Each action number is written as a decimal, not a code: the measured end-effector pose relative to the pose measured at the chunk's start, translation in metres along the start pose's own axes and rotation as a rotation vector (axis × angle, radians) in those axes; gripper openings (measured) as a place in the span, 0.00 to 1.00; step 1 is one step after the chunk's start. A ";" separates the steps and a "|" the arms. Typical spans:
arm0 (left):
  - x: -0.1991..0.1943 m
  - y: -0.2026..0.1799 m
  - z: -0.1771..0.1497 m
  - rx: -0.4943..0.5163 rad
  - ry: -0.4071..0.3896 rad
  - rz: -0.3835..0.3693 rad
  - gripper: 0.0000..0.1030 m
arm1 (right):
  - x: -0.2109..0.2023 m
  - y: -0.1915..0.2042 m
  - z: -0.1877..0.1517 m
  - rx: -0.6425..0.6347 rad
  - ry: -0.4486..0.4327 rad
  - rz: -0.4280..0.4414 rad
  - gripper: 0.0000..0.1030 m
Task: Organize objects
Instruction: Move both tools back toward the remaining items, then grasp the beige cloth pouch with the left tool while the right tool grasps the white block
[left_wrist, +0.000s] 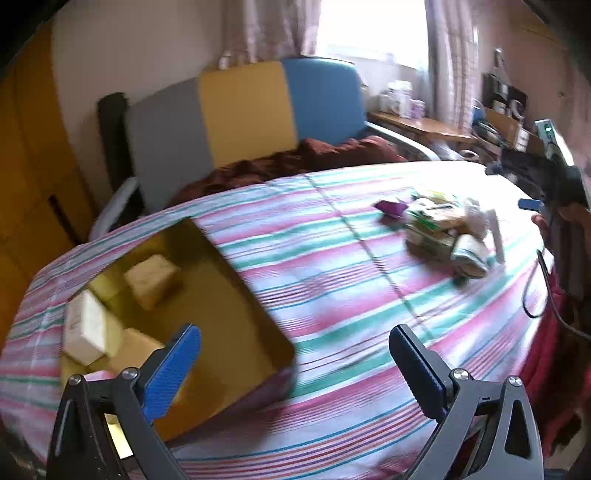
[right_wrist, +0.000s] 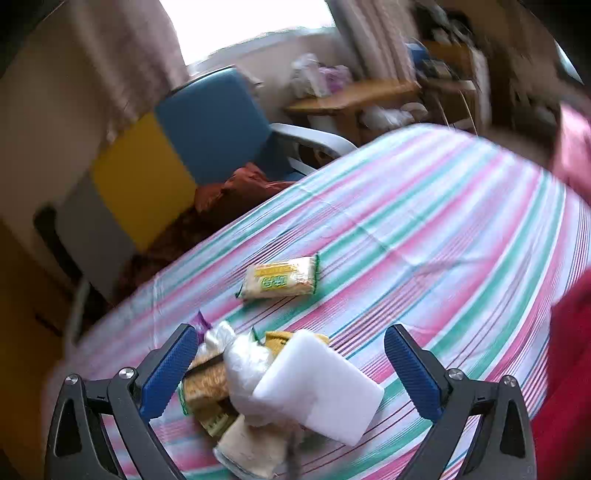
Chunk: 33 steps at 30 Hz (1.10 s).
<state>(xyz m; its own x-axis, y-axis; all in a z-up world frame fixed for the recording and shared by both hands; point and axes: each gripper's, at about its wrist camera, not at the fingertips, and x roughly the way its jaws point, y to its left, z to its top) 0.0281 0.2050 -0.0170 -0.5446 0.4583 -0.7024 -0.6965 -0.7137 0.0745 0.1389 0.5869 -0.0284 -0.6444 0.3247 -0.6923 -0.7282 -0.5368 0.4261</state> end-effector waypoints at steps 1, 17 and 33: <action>0.004 -0.006 0.003 0.009 0.004 -0.016 0.99 | 0.001 -0.003 0.000 0.019 0.011 0.017 1.00; 0.079 -0.107 0.052 0.109 0.100 -0.409 0.77 | 0.012 -0.020 -0.005 0.148 0.089 0.155 1.00; 0.152 -0.196 0.077 0.221 0.209 -0.493 0.58 | 0.020 -0.022 -0.005 0.167 0.126 0.200 1.00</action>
<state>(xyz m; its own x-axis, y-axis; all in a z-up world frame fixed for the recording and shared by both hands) 0.0458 0.4554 -0.0839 -0.0431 0.5781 -0.8148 -0.9376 -0.3050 -0.1668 0.1436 0.6012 -0.0543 -0.7527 0.1206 -0.6473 -0.6248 -0.4409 0.6444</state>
